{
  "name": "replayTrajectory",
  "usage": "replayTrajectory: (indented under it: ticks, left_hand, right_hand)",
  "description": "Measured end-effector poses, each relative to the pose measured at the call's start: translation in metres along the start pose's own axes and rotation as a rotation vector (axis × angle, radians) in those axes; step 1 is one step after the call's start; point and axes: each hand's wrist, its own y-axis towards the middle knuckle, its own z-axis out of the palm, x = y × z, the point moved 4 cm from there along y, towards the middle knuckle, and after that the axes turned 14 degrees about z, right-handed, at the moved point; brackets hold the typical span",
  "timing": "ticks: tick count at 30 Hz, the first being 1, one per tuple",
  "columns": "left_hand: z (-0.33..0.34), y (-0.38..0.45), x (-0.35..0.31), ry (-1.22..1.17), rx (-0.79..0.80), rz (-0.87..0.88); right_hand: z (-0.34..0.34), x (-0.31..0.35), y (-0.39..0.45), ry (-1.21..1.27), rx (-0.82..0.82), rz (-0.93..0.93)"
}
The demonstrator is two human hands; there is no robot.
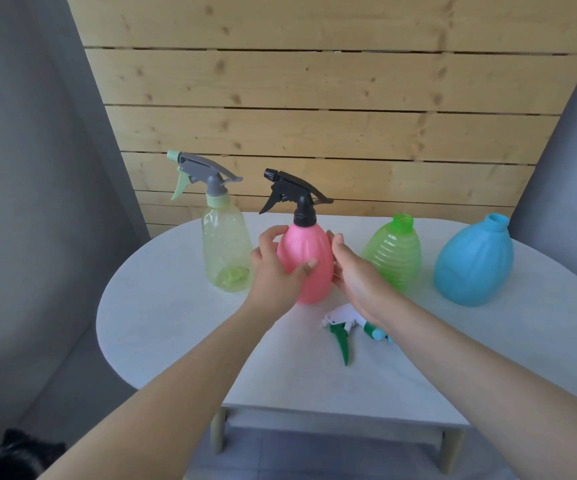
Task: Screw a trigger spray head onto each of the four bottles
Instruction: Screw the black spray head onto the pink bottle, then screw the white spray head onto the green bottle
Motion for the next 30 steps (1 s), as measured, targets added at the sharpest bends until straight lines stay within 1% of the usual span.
replayTrajectory:
  ticks: [8, 13, 17, 24, 27, 30]
  left_hand:
    - [0.013, 0.000, 0.001, 0.043, -0.011, 0.018]
    - [0.015, 0.001, 0.002, 0.047, -0.013, 0.012]
    - [0.016, 0.000, 0.003, 0.041, -0.009, -0.004]
    - [0.023, -0.001, 0.004, 0.054, -0.046, -0.071]
    - [0.025, -0.002, 0.003, 0.074, -0.048, -0.101]
    - [0.024, -0.003, 0.000, 0.066, -0.060, -0.130]
  right_hand:
    - [-0.003, -0.002, 0.005, -0.031, -0.011, 0.004]
    - [-0.007, -0.004, 0.002, -0.063, -0.025, 0.060]
    - [-0.011, -0.007, -0.001, -0.052, -0.003, 0.031]
    - [-0.014, -0.007, -0.006, -0.045, -0.008, 0.046]
    - [-0.016, -0.008, -0.010, -0.083, -0.009, 0.105]
    - [-0.018, -0.007, -0.019, -0.129, -0.040, 0.106]
